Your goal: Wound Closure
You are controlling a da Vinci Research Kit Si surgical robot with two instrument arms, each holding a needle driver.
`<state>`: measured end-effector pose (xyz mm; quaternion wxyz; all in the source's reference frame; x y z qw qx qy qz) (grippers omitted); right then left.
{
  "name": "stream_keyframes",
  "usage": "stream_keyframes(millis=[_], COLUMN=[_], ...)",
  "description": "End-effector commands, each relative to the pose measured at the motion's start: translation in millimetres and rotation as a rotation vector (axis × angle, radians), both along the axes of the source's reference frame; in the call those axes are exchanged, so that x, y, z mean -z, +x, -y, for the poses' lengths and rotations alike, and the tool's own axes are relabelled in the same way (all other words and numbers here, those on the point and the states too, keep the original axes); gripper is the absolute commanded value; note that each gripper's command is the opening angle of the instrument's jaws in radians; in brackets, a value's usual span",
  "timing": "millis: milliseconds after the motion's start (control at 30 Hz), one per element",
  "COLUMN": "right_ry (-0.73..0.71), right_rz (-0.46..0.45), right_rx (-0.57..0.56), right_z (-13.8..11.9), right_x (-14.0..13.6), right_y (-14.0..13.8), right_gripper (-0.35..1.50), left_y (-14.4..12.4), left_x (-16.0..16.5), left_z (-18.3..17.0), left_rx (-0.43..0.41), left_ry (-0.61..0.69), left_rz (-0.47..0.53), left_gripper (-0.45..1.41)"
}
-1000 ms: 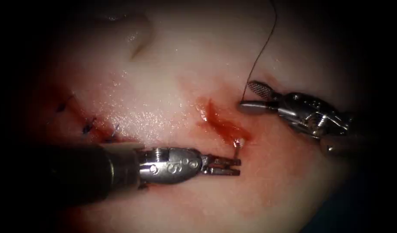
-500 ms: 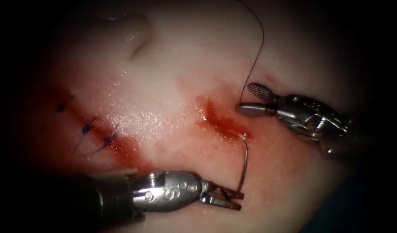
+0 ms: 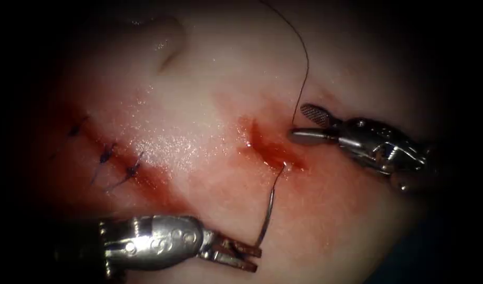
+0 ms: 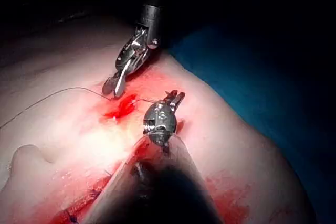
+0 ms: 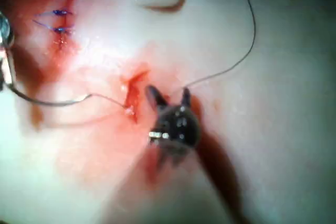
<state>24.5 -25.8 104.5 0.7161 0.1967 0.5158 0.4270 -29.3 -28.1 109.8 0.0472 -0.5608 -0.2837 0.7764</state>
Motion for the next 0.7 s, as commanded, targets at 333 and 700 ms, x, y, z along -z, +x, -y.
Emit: stream_keyframes(millis=[333, 700], right_ry=[0.033, 0.006], right_rz=[-0.033, -0.006], right_rx=[0.114, 0.168], right_z=[2.7, 4.5], right_x=[3.0, 2.0], right_y=[-0.5, 1.1], right_gripper=[-0.35, -0.35], left_y=[-0.2, 1.9], left_x=[2.0, 2.2], left_z=[-2.4, -5.9], left_rx=[0.063, 0.194], left_ry=[-0.138, -0.286], left_rz=[-0.012, -0.043], left_gripper=[-0.45, -0.45])
